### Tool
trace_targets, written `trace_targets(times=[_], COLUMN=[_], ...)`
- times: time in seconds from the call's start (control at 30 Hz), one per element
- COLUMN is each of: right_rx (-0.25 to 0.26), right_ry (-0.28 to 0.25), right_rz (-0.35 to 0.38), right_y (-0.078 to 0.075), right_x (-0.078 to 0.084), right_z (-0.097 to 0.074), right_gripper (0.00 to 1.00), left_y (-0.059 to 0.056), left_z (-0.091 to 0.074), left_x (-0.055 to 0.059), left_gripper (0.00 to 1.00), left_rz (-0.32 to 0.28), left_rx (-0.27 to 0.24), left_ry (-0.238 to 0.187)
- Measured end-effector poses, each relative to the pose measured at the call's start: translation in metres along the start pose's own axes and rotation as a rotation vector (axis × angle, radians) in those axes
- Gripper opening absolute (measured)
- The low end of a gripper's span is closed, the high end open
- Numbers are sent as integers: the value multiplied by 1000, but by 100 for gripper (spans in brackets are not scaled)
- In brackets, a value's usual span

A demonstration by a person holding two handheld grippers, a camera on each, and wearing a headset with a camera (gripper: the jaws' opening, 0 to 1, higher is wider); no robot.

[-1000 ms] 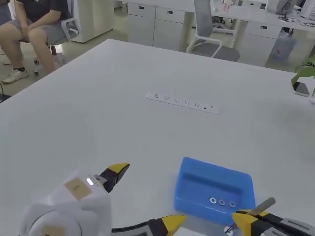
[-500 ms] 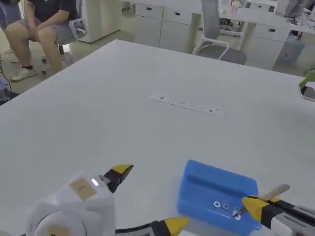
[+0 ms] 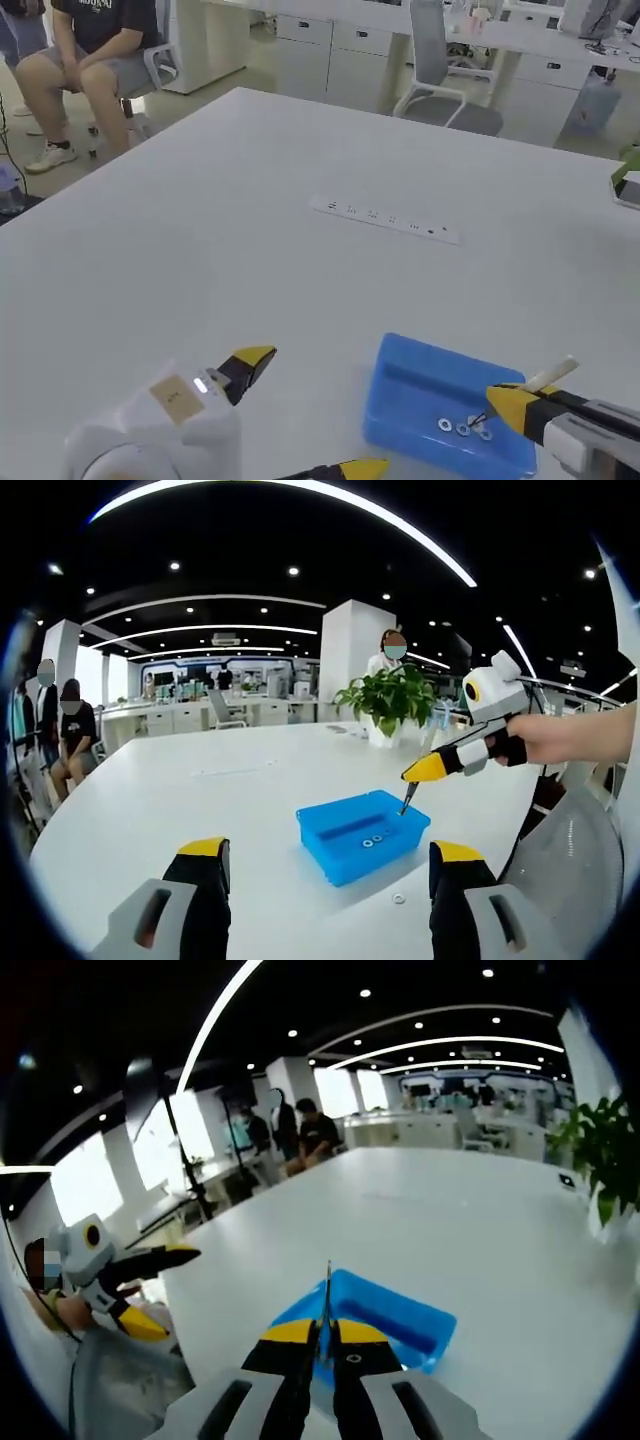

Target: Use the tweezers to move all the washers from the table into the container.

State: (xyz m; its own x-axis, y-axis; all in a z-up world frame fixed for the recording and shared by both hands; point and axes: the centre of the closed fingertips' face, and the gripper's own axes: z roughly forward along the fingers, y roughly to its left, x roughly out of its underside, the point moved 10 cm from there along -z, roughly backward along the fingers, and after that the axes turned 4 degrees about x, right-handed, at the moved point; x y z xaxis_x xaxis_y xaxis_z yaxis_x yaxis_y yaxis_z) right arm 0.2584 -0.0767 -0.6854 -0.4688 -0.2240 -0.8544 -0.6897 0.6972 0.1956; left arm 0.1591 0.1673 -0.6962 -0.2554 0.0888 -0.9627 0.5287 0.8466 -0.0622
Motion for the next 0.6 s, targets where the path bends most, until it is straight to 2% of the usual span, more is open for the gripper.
trace_targets(times=[0.17, 0.23, 0.47, 0.6], right_rx=[-12, -18, -29, -32], right_ry=[1, 19, 55, 62], right_rz=[-12, -43, -83, -64], right_y=[-1, -1, -9, -14], right_x=[-2, -2, -4, -2], right_z=[11, 16, 31, 40], right_gripper=[3, 3, 3, 3], left_y=[0, 0, 0, 0], left_z=[-1, -1, -1, -1], left_x=[0, 0, -1, -1], left_gripper=[83, 83, 83, 83], left_rz=[-2, -5, -10, -12], left_rx=[-7, -8, -16, -15], left_ry=[-3, -3, -6, -6])
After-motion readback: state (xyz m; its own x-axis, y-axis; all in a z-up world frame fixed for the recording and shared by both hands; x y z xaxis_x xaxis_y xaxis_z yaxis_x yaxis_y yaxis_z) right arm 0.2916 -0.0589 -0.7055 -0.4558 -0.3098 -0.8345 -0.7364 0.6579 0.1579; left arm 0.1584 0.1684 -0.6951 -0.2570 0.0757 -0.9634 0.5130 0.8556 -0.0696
